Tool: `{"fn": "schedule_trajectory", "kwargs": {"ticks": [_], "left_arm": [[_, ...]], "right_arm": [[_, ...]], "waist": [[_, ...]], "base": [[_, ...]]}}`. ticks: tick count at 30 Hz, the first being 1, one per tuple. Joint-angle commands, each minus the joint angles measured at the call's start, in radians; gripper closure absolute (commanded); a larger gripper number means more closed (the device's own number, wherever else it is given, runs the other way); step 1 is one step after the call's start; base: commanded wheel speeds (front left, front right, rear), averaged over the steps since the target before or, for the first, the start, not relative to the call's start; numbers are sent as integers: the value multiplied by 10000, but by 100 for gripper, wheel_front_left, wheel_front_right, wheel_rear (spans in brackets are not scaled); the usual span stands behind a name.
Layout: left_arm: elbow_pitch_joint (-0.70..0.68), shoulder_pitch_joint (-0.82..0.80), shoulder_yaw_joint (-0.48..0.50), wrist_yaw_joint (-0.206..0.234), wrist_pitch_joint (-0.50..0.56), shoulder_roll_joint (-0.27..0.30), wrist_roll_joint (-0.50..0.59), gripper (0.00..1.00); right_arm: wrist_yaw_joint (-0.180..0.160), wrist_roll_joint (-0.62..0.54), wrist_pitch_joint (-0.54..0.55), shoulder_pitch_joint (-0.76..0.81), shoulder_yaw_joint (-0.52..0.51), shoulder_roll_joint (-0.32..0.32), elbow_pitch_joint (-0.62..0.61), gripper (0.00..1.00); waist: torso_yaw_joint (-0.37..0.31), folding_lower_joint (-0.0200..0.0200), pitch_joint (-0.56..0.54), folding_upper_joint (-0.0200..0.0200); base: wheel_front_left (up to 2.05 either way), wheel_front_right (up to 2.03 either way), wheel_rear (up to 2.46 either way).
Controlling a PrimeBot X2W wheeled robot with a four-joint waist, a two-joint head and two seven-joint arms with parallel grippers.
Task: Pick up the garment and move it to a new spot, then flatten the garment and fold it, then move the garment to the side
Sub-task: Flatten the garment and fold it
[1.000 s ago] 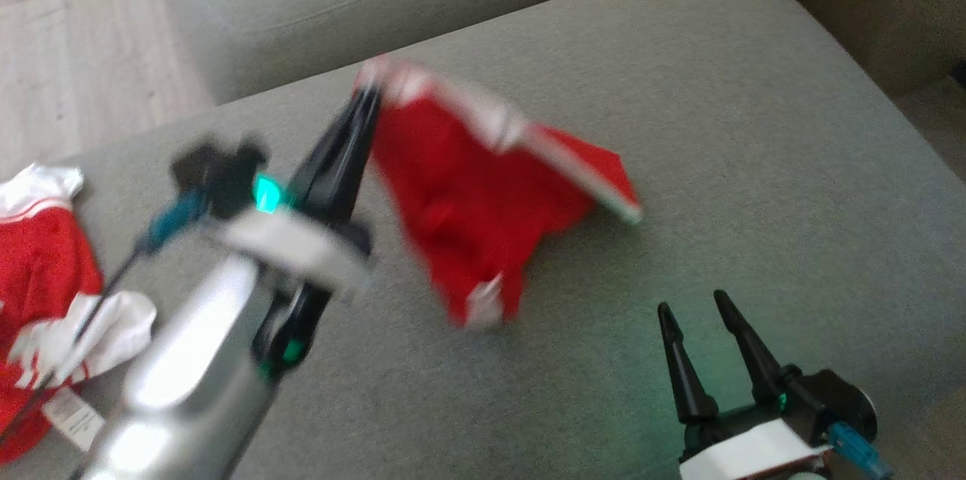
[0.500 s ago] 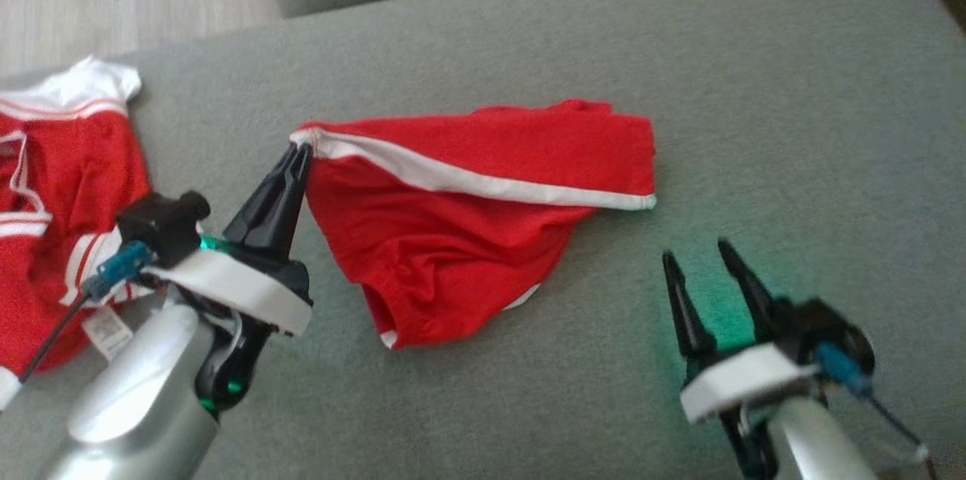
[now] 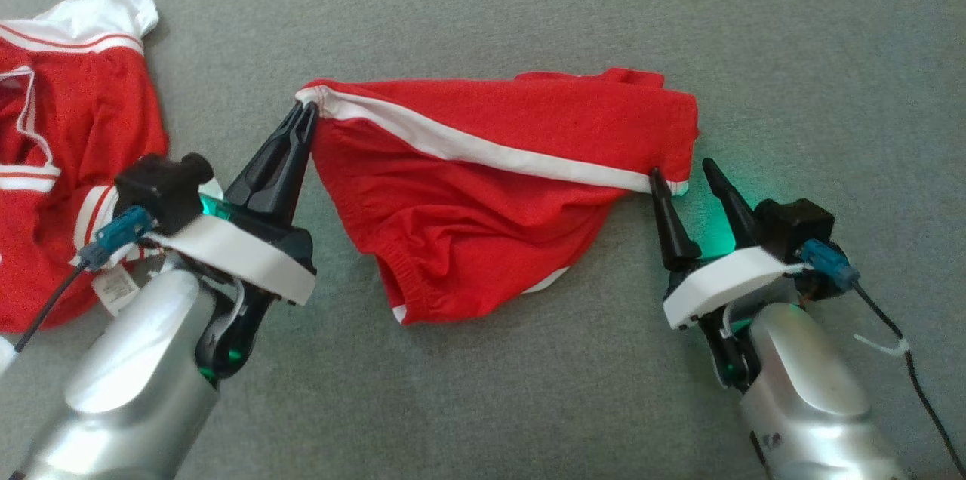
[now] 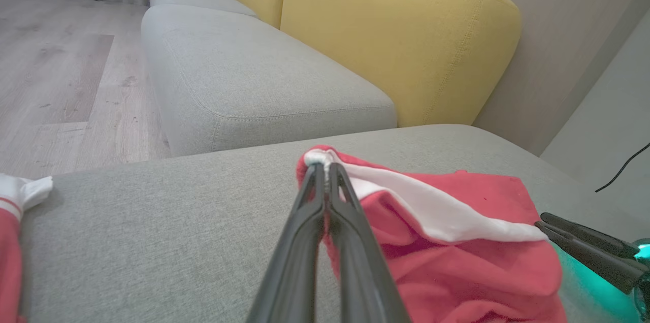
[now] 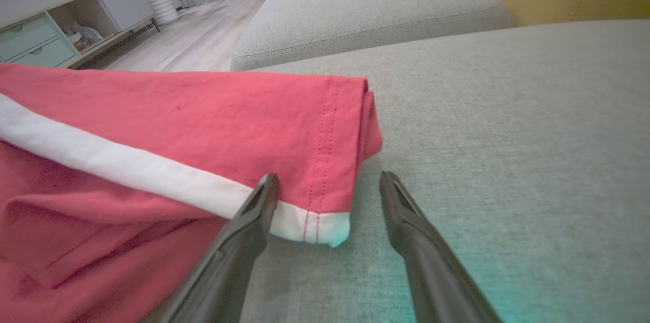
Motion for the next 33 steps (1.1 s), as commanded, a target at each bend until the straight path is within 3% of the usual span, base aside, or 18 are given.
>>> {"fn": "schedule_trajectory", "kwargs": {"ticks": [1, 9, 13, 14, 15, 16, 25, 33], "left_arm": [[-252, -543, 359, -17, -18, 395, 128, 100], [-108, -616, 275, -28, -100, 358, 131, 100], [7, -609, 253, -33, -184, 322, 104, 100], [32, -606, 250, -34, -209, 314, 96, 100], [57, -604, 246, -35, -231, 305, 86, 100], [80, -603, 245, -36, -252, 298, 75, 100], [217, -539, 192, -51, -515, 267, 77, 100], [-210, -1285, -8, -102, -652, 565, 506, 100]], "right_arm": [[-7, 388, -40, -312, 390, -16, -25, 0], [-7, 2989, -40, -406, 1166, -16, 591, 0], [-7, 3565, -40, -461, 1752, -16, 954, 13], [-7, 3624, -40, -481, 1879, -16, 1034, 25], [-7, 3701, -40, -504, 1988, -16, 1102, 57], [-7, 3746, -40, -536, 2088, -16, 1151, 100], [-7, 3630, -40, -576, 2208, -59, 1079, 100], [-7, 2794, -40, -785, 174, -733, -1705, 100]], "waist": [[91, -2, 77, 0], [226, -2, 18, 0], [230, -2, -77, 0], [227, -2, -102, 0], [225, -2, -124, 0], [220, -2, -146, 0], [167, -2, -515, 0], [24, -2, -1097, 0]], "base": [[0, 0, 0], [0, 0, 0], [0, 0, 0], [0, 0, 0], [0, 0, 0], [0, 0, 0], [0, 0, 0], [0, 0, 0]]}}
